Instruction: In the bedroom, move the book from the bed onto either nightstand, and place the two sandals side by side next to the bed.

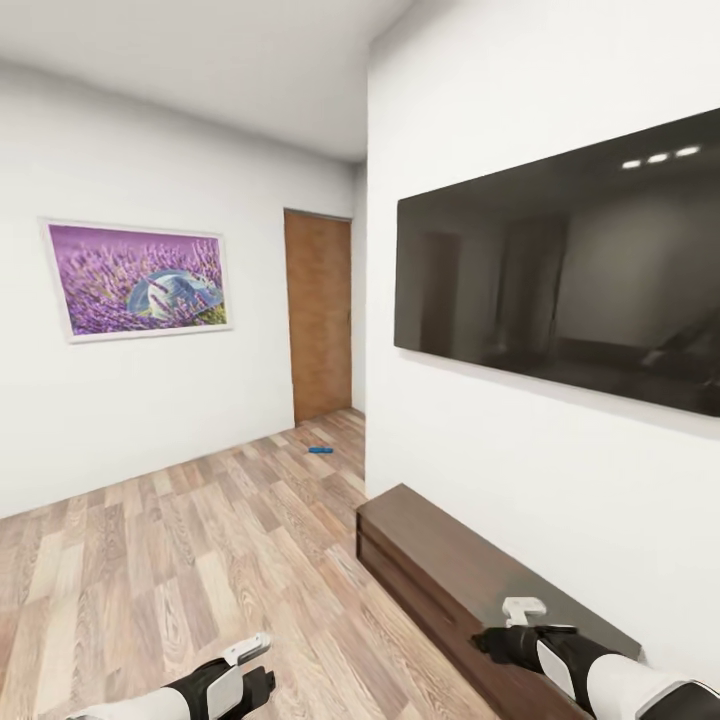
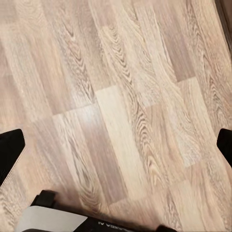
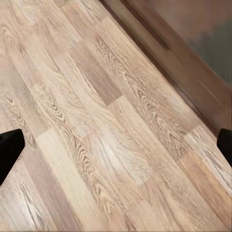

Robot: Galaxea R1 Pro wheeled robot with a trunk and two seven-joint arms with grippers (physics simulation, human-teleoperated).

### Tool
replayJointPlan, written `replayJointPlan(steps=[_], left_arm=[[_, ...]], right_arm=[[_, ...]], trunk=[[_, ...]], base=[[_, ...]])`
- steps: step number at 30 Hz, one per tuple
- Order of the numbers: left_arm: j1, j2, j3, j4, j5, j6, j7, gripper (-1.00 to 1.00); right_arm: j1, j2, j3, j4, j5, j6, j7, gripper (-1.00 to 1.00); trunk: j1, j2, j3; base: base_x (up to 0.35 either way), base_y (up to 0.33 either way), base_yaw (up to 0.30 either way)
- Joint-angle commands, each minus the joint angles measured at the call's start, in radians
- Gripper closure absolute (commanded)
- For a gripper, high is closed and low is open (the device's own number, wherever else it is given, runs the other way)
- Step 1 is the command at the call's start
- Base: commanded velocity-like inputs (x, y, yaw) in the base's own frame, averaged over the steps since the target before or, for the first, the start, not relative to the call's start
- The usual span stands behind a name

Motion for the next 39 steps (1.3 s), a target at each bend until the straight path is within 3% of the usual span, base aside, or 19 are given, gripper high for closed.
replayJointPlan(steps=[1,19,26,39], left_arm=[[-0.001,-0.001,-0.008,0.001,0.008,0.002,0.002,-1.00],[-0.001,-0.001,-0.008,0.001,0.008,0.002,0.002,-1.00],[-0.002,-0.001,-0.008,0.001,0.008,0.003,0.002,-1.00],[-0.001,-0.001,-0.008,0.001,0.008,0.003,0.002,-1.00]], right_arm=[[-0.001,0.000,0.008,0.001,-0.010,0.002,0.004,-1.00],[-0.001,0.000,0.007,0.002,-0.010,0.002,0.004,-1.00],[-0.001,-0.001,0.006,0.002,-0.011,0.002,0.004,-1.00],[-0.001,-0.001,0.007,0.002,-0.011,0.002,0.004,-1.00]], trunk=[[0.001,-0.001,0.000],[0.001,-0.001,0.015],[0.001,-0.001,0.016],[0.001,-0.001,0.016]], base=[[0.064,0.157,0.276],[0.037,0.065,0.240],[0.114,0.004,0.051],[0.313,0.000,0.002]])
